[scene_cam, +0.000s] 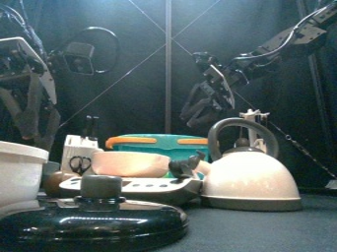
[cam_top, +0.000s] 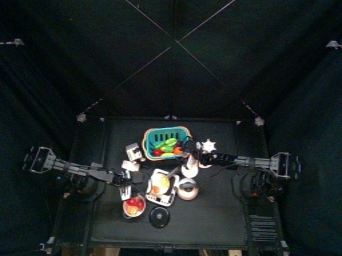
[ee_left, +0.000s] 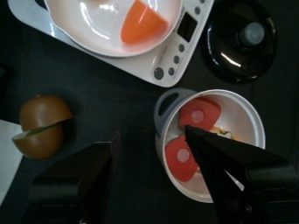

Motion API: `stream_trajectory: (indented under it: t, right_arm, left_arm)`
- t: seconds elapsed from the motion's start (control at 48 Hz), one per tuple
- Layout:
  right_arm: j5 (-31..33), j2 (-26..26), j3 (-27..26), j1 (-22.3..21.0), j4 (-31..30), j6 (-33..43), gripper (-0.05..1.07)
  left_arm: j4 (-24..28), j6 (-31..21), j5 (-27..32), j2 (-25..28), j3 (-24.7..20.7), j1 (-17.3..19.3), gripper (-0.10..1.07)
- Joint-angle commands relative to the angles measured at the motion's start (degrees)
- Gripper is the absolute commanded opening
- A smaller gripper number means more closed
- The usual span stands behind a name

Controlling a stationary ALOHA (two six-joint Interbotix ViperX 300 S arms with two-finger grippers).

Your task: Place pairing knife onto stove

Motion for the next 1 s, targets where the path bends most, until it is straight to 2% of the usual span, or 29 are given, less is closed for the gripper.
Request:
stream_trajectory:
  t: [0.0,0.083,0.208,0.333,0.562,0.979]
  right_arm:
    - [0.0,-1.7,-0.6,0.0,0.1,-0.1,0.88]
    - [-0.1,-1.7,-0.4,0.2,0.1,-0.2,0.88]
    - [-0.1,-2.2,0.4,0.3,-0.6,-0.2,0.88]
    - [-0.1,-3.3,1.1,0.4,-0.8,-0.2,0.88]
    - [-0.1,-4.2,2.5,0.7,-0.6,-0.1,0.88]
    - [-0.1,-7.6,4.9,2.3,-0.5,-0.1,0.88]
  left_arm:
    - [1.8,-0.2,-3.3,-3.3,0.7,0.2,0.94]
    - [3.9,-0.2,-7.3,-6.6,2.8,0.6,0.94]
    - [7.5,0.0,-17.4,-12.0,6.5,3.1,0.94]
    - [7.6,-0.2,-25.0,-15.4,10.7,5.5,0.94]
    - [4.8,0.0,-27.1,-16.0,12.9,11.2,0.94]
    - [4.5,0.0,-27.9,-16.2,13.0,11.3,0.94]
